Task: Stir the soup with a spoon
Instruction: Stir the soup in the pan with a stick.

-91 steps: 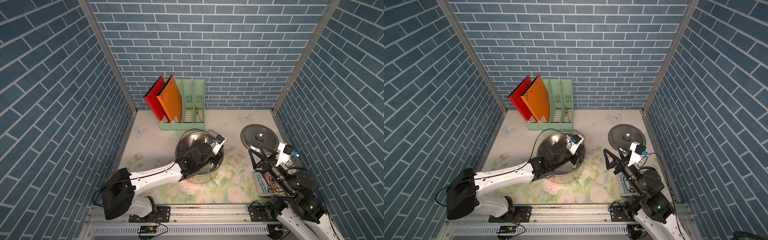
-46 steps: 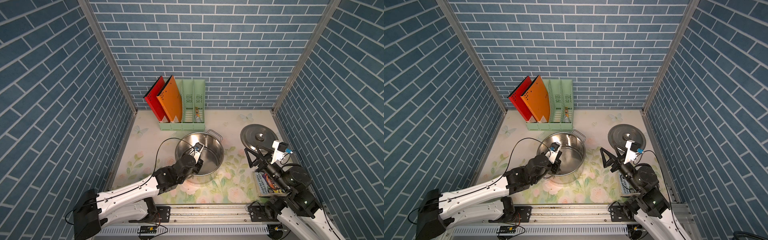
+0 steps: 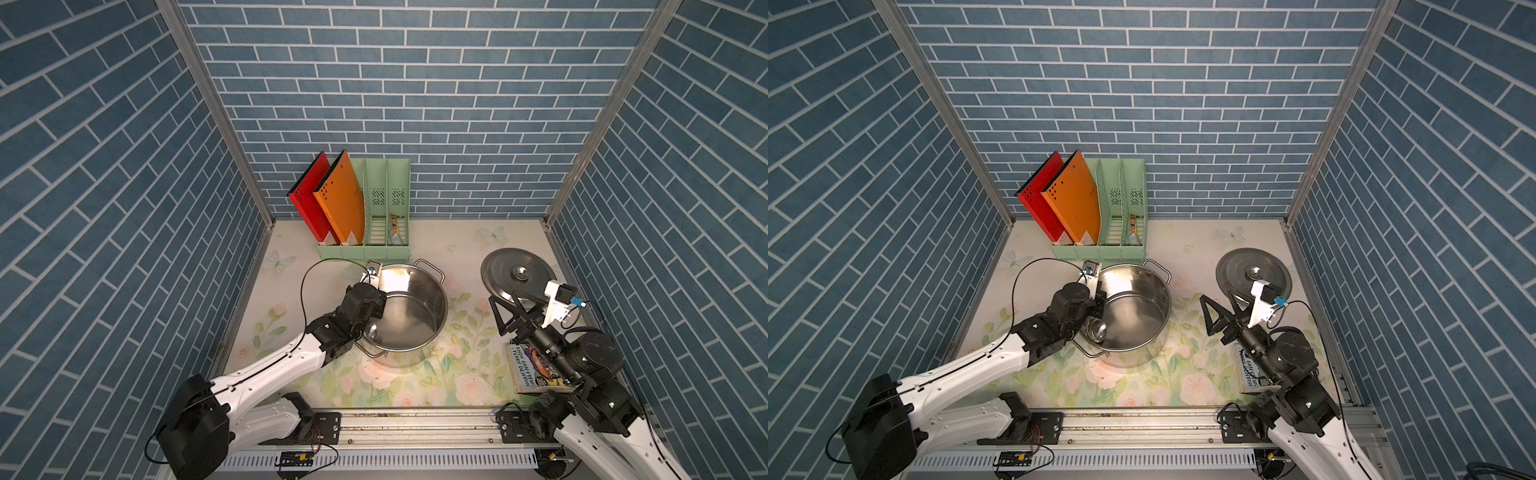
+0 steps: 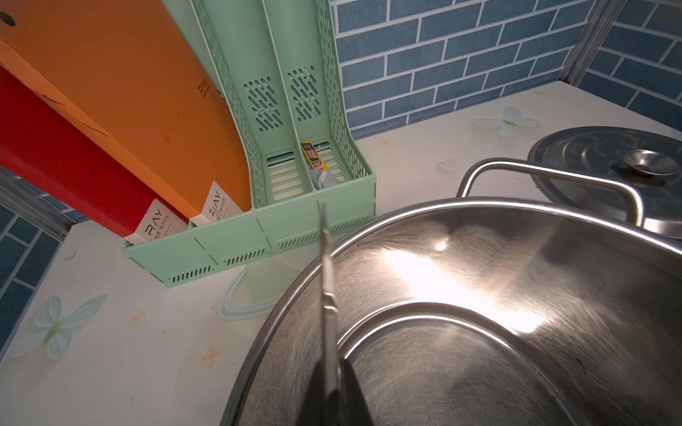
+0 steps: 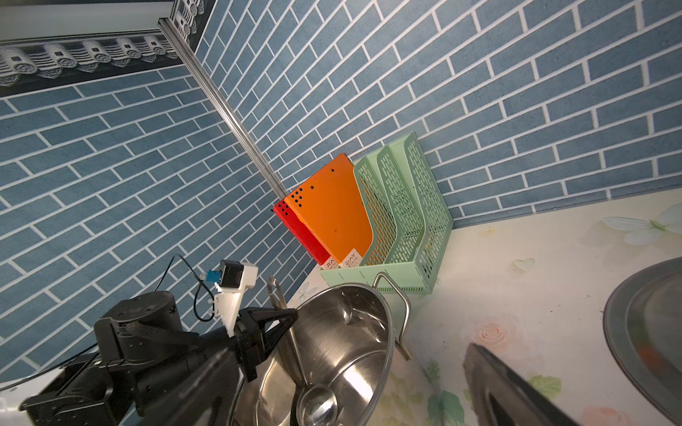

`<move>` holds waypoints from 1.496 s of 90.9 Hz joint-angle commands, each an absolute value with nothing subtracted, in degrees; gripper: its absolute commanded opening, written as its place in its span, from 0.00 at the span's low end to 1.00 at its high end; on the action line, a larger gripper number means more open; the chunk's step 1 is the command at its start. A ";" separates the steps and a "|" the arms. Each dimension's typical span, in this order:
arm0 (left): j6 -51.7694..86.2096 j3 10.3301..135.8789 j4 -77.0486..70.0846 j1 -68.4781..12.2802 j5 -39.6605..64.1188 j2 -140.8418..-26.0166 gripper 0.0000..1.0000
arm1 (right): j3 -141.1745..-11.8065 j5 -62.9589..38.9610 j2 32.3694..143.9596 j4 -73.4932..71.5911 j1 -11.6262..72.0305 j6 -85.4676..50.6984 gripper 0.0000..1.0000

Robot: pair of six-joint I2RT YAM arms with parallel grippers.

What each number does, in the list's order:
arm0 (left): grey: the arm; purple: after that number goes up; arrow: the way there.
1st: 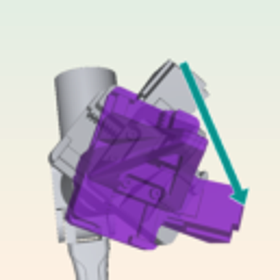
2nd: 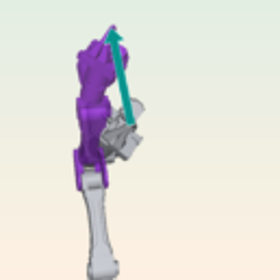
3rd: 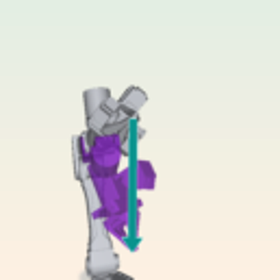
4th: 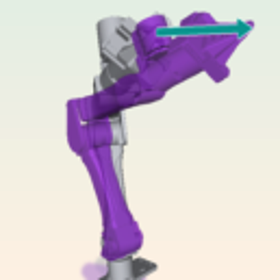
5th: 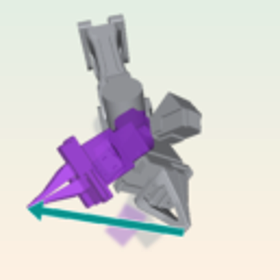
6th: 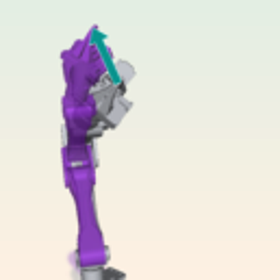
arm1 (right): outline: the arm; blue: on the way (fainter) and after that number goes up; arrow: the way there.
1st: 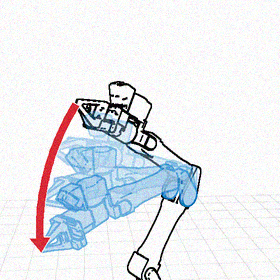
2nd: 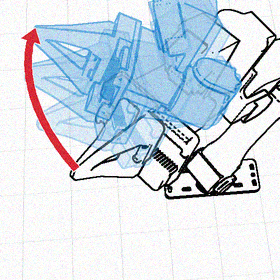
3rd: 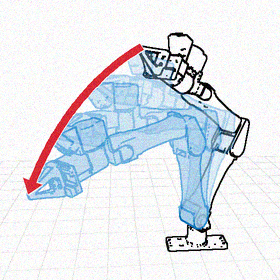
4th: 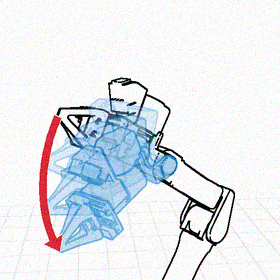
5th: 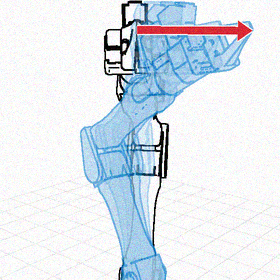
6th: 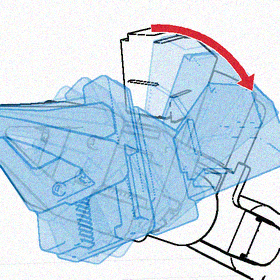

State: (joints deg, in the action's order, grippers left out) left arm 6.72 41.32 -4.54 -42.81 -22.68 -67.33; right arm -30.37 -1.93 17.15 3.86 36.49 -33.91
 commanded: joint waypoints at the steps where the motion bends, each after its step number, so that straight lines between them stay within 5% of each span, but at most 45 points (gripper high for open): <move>1: 4.19 45.98 -10.89 -41.87 -19.61 -71.47 0.00 | -31.31 -2.05 16.03 3.37 36.66 -34.62 1.00; 24: 3.94 51.37 -17.60 -43.70 -10.65 -78.84 0.00 | -32.37 -0.59 14.00 6.03 36.72 -34.48 1.00; 55: 1.17 53.66 -18.01 -55.76 -8.93 -80.80 0.00 | -32.35 -0.28 13.44 6.80 36.72 -34.45 1.00; 91: 5.96 42.81 -8.07 -64.48 -11.18 -66.66 0.00 | -30.86 -0.43 13.30 5.59 36.74 -34.36 1.00; 136: 14.28 39.84 10.65 -56.35 -27.45 -56.04 0.00 | -30.48 -2.16 15.94 2.89 36.74 -34.55 1.00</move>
State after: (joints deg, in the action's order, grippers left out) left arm 10.00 39.59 3.70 -59.70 -22.37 -57.60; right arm -30.35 -1.74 16.10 4.62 36.49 -34.24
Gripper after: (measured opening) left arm 0.081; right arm 0.996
